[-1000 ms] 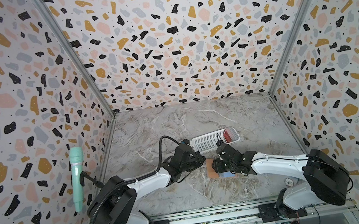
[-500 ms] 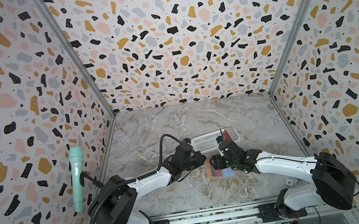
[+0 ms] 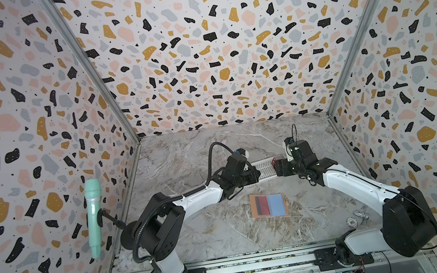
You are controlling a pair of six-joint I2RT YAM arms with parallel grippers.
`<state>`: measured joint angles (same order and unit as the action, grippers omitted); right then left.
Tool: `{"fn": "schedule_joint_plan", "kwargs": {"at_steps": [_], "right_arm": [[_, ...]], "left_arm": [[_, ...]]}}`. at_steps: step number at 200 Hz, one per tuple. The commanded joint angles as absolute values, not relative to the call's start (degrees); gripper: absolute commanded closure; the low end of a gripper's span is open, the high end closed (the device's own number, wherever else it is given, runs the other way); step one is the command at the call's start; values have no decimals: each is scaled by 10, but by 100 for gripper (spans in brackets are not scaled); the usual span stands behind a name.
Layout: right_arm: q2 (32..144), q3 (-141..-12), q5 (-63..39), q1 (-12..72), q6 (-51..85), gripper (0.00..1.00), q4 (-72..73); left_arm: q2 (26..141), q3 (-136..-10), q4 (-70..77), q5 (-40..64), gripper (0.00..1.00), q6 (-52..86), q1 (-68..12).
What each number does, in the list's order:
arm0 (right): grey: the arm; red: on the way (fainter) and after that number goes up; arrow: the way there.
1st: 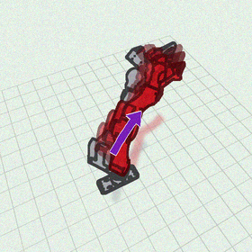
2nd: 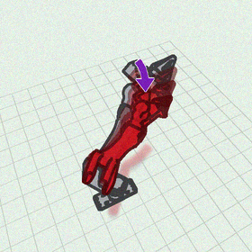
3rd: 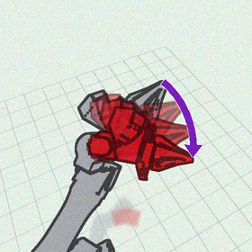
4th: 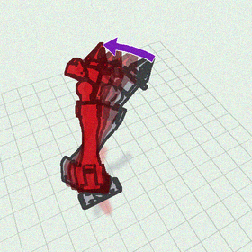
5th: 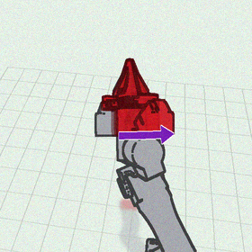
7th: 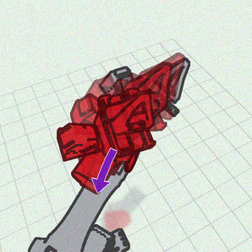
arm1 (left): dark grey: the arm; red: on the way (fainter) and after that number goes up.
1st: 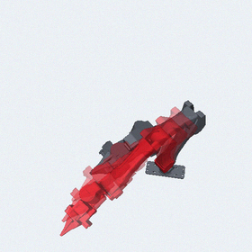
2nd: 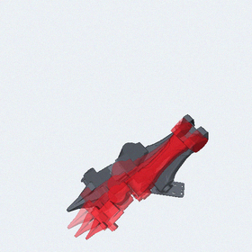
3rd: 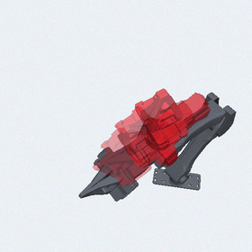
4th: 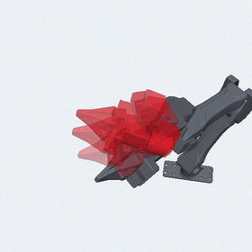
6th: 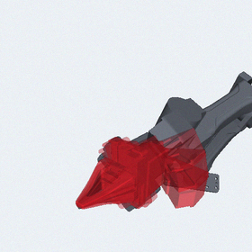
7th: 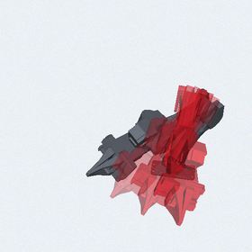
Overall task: Insert credit cards into a card holder
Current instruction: Flip over the card slot in the card holder, then pick up the credit card from the storage box.
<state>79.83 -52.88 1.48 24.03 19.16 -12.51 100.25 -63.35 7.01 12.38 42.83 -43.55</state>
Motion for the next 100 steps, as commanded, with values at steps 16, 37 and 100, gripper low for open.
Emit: {"fn": "schedule_joint_plan", "kwargs": {"at_steps": [16,37,100], "right_arm": [[886,-595,8,208,118,7,-150],[935,-619,16,203,102,6,-148],[1014,-643,39,197,89,6,-135]], "left_arm": [[1070,-705,54,130,85,388,-434],[1096,-722,69,137,84,391,-433],[1157,-753,89,150,83,391,-434]]}}
